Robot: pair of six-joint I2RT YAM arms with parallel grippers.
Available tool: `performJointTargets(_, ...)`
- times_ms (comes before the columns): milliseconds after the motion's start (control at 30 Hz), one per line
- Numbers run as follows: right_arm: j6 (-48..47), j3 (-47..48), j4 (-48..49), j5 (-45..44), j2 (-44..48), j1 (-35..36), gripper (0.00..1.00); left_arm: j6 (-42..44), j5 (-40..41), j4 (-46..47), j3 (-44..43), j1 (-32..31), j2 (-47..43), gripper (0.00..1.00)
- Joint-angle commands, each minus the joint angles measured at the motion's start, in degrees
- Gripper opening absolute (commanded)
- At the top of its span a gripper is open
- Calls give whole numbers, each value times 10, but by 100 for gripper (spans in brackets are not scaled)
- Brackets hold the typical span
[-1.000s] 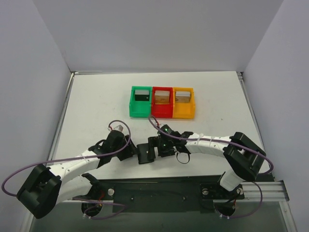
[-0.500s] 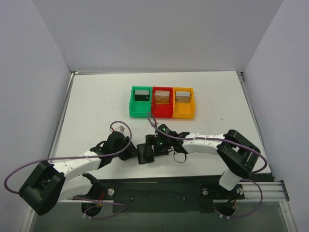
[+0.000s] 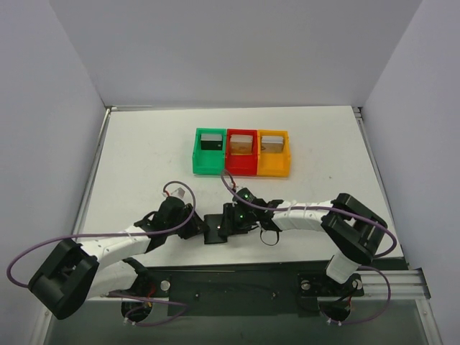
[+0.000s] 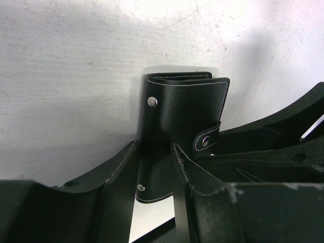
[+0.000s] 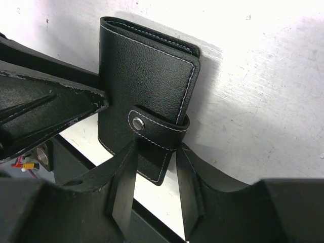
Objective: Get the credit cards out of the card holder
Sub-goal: Open the card holder at the center of the board.
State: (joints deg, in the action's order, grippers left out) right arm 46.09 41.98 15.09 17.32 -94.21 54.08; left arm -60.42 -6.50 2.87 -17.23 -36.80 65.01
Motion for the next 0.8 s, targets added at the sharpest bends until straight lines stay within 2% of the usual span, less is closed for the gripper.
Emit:
performJointTargets(0,6,-23,-9,-2,1,6,30,-6,-8,35,1,-1,6,40)
performJointTargets(167,9,-28,-1,2,2,6,15,-7,-9,37,1,-2,6,40)
performJointTargets(233,8,-28,-4,1,3,6,12,-7,-10,42,1,-2,4,40)
performJointTargets(333,6,-30,-6,1,10,6,0,-7,-12,53,6,0,-5,41)
performJointTargets(400,6,-30,-5,2,16,6,0,-7,-14,61,9,1,-10,42)
performJointTargets(500,1,-36,-2,3,27,6,0,-9,-20,71,15,2,-24,48)
performJointTargets(633,-2,-46,4,10,55,5,0,-8,-30,86,26,9,-52,63)
performJointTargets(667,-3,-48,4,10,66,7,0,-7,-32,91,32,10,-63,69)
performJointTargets(767,-7,-51,2,16,85,6,0,-7,-48,122,44,16,-85,77)
